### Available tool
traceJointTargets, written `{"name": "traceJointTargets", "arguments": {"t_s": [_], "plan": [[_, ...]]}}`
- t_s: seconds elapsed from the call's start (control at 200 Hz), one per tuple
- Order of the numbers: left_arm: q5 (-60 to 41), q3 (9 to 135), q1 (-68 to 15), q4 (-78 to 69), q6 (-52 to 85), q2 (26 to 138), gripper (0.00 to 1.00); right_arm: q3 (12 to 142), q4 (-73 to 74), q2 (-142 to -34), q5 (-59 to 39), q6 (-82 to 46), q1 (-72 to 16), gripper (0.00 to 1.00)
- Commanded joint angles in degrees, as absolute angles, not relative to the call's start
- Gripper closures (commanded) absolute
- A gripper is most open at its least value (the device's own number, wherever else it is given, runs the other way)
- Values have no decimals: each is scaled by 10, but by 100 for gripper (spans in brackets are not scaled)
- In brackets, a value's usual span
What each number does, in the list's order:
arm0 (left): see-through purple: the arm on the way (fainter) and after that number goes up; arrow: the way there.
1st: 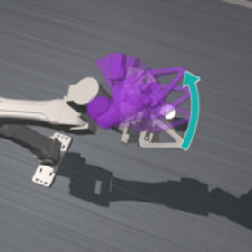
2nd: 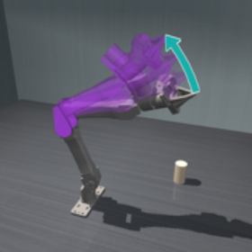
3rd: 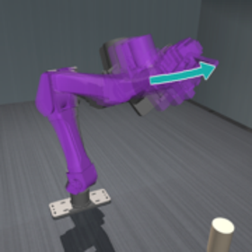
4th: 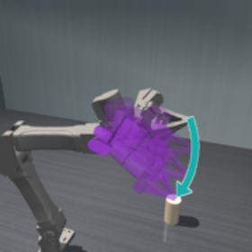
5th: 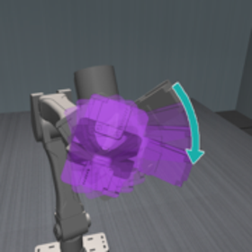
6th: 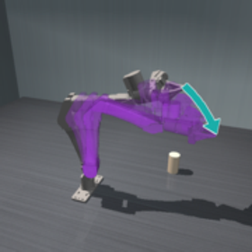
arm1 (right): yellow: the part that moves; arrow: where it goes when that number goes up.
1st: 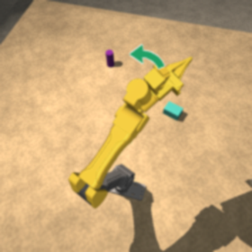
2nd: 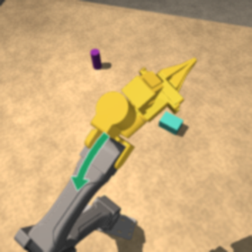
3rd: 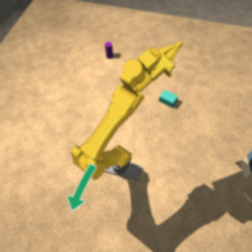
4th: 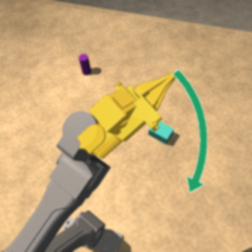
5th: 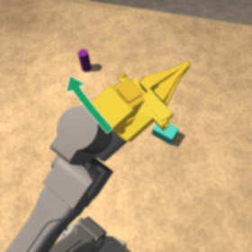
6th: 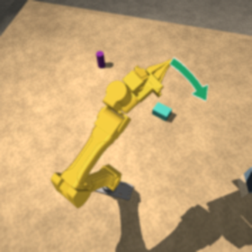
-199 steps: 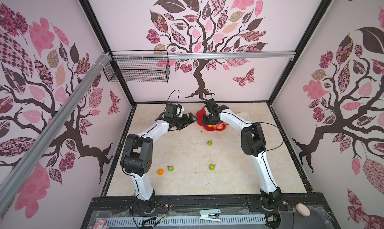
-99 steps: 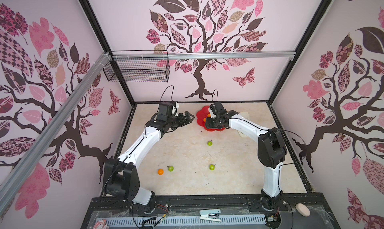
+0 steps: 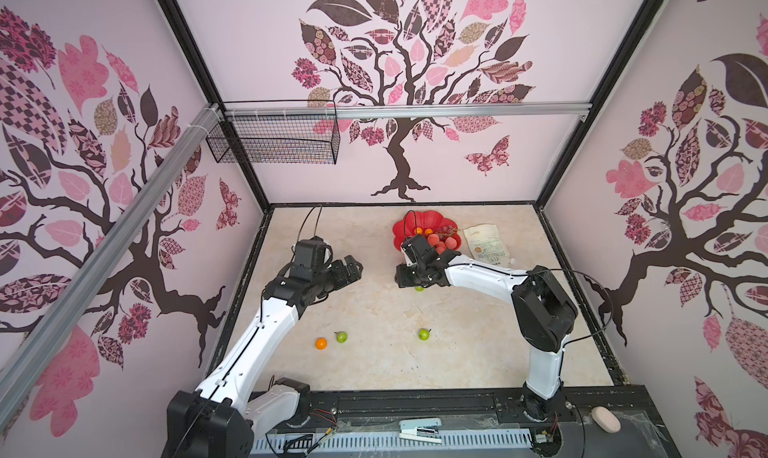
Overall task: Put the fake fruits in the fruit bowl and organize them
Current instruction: 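Move the right gripper away from the bowl toward the kumquat nearest the robot, then lower the open right gripper around the orange kumquat beside a green pear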
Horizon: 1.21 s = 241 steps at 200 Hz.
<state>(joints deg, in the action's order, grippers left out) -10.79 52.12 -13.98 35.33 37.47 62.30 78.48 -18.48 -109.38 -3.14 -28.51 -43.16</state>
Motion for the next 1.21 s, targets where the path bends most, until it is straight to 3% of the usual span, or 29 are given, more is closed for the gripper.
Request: {"name": "traceJointTargets", "arguments": {"t_s": [0.0, 0.225, 0.375, 0.54, 1.2], "plan": [[-99, 486, -100, 395, 386, 587, 2, 805, -163, -1083, -28, -292, -480, 51], [-105, 483, -35, 456, 371, 527, 2, 842, -153, -1130, -44, -283, -539, 51], [-163, 494, 60, 501, 362, 513, 2, 887, -151, -1163, -60, -260, -577, 51], [-129, 529, 120, 571, 351, 478, 2, 942, -155, -1204, -71, -223, -620, 51], [-3, 602, 141, 638, 363, 472, 2, 1145, -277, -1374, -94, -179, -701, 51]]}}
